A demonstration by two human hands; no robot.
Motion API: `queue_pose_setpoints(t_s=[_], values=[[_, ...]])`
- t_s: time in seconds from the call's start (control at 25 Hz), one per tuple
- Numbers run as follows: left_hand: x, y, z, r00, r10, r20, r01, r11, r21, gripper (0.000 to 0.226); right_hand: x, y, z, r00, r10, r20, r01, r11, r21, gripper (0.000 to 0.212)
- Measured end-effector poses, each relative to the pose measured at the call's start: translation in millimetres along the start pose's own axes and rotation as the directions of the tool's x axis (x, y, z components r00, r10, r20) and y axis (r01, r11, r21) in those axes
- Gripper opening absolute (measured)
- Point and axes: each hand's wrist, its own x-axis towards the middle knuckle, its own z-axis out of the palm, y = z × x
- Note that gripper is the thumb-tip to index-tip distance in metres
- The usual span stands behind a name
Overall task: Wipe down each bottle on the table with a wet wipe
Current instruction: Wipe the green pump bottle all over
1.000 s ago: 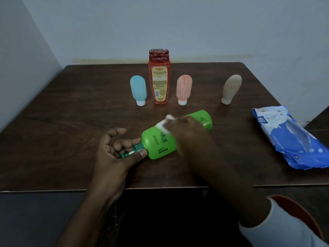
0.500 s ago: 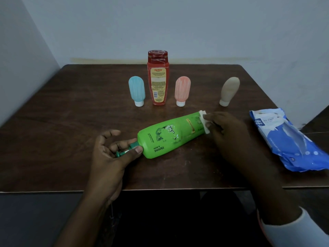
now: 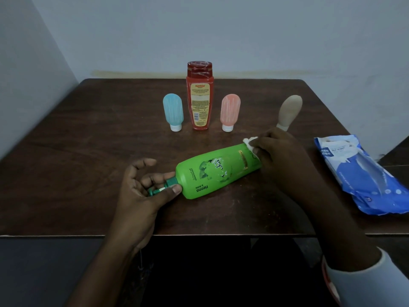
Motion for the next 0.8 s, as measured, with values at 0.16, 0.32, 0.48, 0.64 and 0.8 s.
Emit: queue_pose_setpoints(t_s=[0.16,0.32,0.48,0.64,0.8], values=[[-1.4,1.4,-1.6,1.000,-0.003,0.010,0.003,1.000,0.018,0.070,2.2,-5.7,4.8,0.994,-0.103,-0.043,0.096,0.987,-0.131,0.014],[-1.5,1.2,-1.0,1.000,-0.003,0.000,0.003,1.000,0.022,0.069,8.7,-12.5,3.1,0.996,-0.086,-0.029,0.078,0.972,-0.220,0.006],[-1.0,-1.5,0.0,0.999,-0.011,-0.035,0.012,1.000,0.019,0.063,9.7,-9.9,7.5,0.940,-0.246,0.237,0.337,0.776,-0.534,0.014],[-0.8,-2.7,-0.3,0.999,-0.010,-0.040,0.011,1.000,0.022,0.062,4.9,-7.4,11.8,0.975,-0.152,0.164,0.215,0.835,-0.507,0.011],[-1.0,-1.4,0.6,0.999,-0.010,-0.044,0.010,1.000,0.008,0.065,-8.7,-10.0,11.9,0.999,0.029,-0.017,-0.032,0.983,-0.181,0.021]])
